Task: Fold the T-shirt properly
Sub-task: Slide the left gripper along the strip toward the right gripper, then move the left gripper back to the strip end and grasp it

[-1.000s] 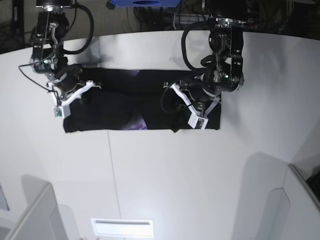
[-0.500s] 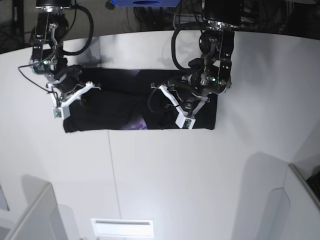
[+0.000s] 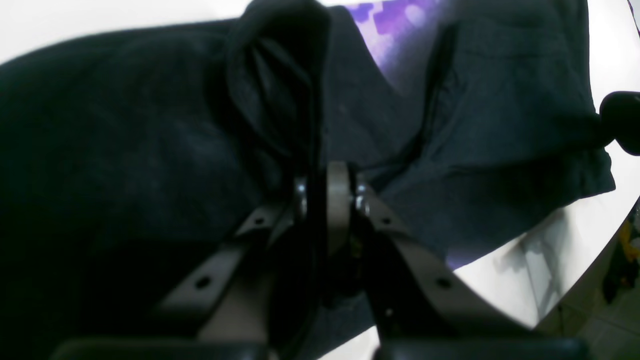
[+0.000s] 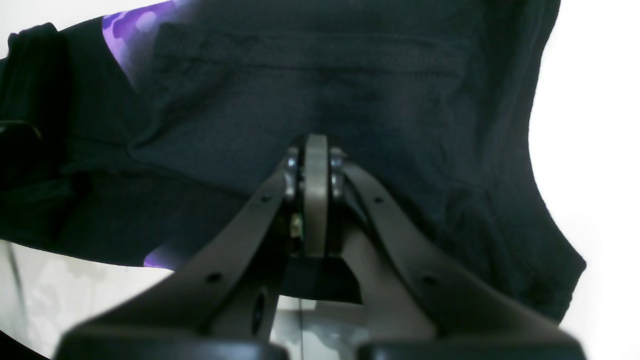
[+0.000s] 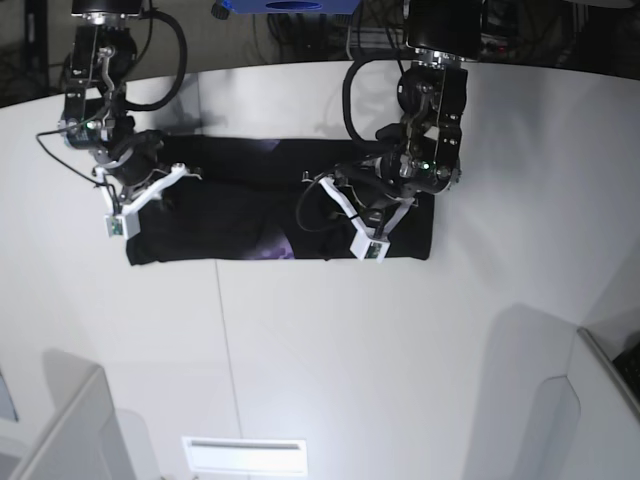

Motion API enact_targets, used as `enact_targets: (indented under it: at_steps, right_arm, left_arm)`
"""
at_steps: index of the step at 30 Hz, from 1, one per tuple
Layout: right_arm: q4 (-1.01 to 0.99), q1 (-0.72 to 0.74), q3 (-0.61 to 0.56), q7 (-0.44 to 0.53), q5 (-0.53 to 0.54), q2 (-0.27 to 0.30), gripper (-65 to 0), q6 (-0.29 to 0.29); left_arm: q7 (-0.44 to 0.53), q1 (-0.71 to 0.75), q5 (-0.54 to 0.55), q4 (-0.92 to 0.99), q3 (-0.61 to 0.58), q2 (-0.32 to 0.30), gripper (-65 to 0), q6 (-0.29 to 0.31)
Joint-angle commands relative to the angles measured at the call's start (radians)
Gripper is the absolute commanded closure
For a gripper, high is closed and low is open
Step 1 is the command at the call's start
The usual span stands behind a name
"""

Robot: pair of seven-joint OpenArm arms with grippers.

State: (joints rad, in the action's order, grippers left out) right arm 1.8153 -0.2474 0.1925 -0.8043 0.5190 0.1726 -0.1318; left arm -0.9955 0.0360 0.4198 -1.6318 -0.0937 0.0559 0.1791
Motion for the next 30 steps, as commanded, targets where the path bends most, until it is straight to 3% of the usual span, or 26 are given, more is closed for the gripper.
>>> enact_targets:
  at_steps: [1,4,5,8,11,14,16,20,23,25,27,28,29,30]
  right_arm:
    - [0.014,0.009,0.006,0.021,0.01,0.008,0.0,-0.002]
    - [0.014,0.009,0.006,0.021,0.01,0.008,0.0,-0.002]
    - [0.014,0.009,0.006,0.018,0.01,0.008,0.0,-0.002]
    - [0.014,0.009,0.006,0.016,0.01,0.008,0.0,-0.002]
    - [0.014,0.009,0.006,0.018,0.01,0.008,0.0,-0.002]
    - [0.014,0.009,0.006,0.02,0.01,0.008,0.0,-0.002]
    - [0.014,0.01,0.006,0.02,0.01,0.008,0.0,-0.002]
    - [0.021,0.01,0.042,0.02,0.013,0.009,0.0,-0.002]
    - [0.024,0.012,0.106,0.015,0.014,0.009,0.0,-0.002]
    - [0.024,0.021,0.126,0.012,0.014,0.015,0.0,-0.002]
    - [0.022,0.026,0.161,-0.023,0.014,0.015,-3.0,-0.002]
    - [0.022,0.039,0.183,-0.045,0.016,0.012,-11.1,-0.004]
    - [0.018,0.056,0.201,-0.065,0.016,0.009,-19.5,-0.006]
    - [0.016,0.066,0.21,-0.076,0.016,0.009,-26.9,-0.01]
  left_arm:
    - [0.016,-0.014,0.014,-0.014,-0.002,0.005,0.0,0.001]
    - [0.016,-0.014,0.014,-0.014,-0.002,0.006,0.0,0.001]
    - [0.016,-0.014,0.014,-0.014,-0.002,0.008,-2.6,0.001]
    - [0.016,-0.014,0.014,-0.015,-0.002,0.009,-23.0,0.004]
    - [0.017,-0.015,0.014,-0.015,-0.041,0.029,-38.7,0.004]
    - [0.017,-0.037,0.014,-0.012,-0.142,0.034,-46.9,0.004]
    - [0.017,-0.048,0.014,-0.009,-0.193,0.035,-48.1,0.004]
    - [0.017,-0.046,0.014,-0.051,-0.212,0.032,-47.9,0.004]
    - [0.016,-0.006,0.014,-0.135,-0.139,0.017,-45.4,0.003]
    - [0.016,0.029,0.014,-0.189,-0.047,-0.018,-34.4,0.004]
    - [0.016,0.06,0.014,-0.215,0.048,-0.047,-15.6,0.004]
    - [0.016,0.069,0.014,-0.218,0.091,-0.058,-5.6,0.004]
    - [0.014,0.071,0.014,-0.216,0.131,-0.069,0.0,0.004]
    - [0.014,0.075,0.014,-0.215,0.168,-0.077,0.0,0.004]
